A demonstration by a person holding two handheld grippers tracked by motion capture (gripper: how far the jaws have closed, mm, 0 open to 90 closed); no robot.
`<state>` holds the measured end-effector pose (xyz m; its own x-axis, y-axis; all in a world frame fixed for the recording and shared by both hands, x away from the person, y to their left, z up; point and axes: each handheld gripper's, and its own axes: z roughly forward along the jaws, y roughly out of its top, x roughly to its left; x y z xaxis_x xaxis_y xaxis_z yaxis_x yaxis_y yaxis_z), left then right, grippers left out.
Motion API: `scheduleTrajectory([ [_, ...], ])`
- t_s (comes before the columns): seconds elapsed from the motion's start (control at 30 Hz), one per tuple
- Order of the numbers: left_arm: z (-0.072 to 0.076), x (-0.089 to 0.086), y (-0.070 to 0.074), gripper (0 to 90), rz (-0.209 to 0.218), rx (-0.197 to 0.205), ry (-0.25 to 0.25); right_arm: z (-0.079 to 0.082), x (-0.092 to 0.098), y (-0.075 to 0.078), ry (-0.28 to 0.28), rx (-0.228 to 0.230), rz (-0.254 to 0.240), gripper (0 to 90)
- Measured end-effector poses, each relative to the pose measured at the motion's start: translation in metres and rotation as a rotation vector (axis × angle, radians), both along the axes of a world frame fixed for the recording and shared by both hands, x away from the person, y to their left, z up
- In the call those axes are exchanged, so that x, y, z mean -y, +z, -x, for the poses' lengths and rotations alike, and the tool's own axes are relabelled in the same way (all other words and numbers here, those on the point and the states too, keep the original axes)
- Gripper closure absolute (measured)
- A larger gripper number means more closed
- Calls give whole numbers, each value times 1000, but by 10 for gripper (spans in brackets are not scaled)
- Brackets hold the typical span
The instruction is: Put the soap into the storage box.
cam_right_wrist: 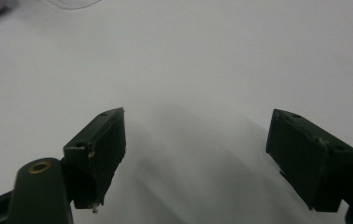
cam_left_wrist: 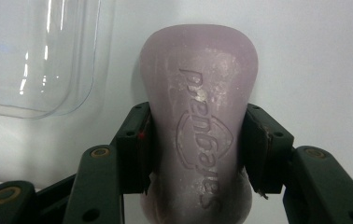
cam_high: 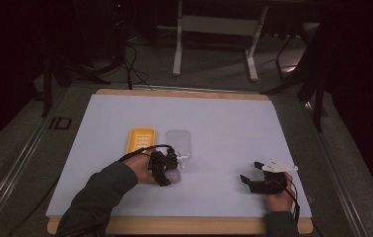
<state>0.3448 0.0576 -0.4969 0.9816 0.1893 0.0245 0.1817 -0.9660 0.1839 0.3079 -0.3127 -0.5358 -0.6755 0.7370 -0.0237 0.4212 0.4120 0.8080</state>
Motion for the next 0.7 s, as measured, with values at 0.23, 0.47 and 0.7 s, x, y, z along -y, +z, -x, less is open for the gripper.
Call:
scheduleTrajectory([
  [0.23,0,-1,2,495,5,5,4,0,0,0,-1,-1,-1,196],
  [0.47,-1,-2,5,495,17,6,9,0,0,0,0,0,0,196],
  [0.7,-3,-5,8,495,21,4,19,0,0,0,0,-1,0,196],
])
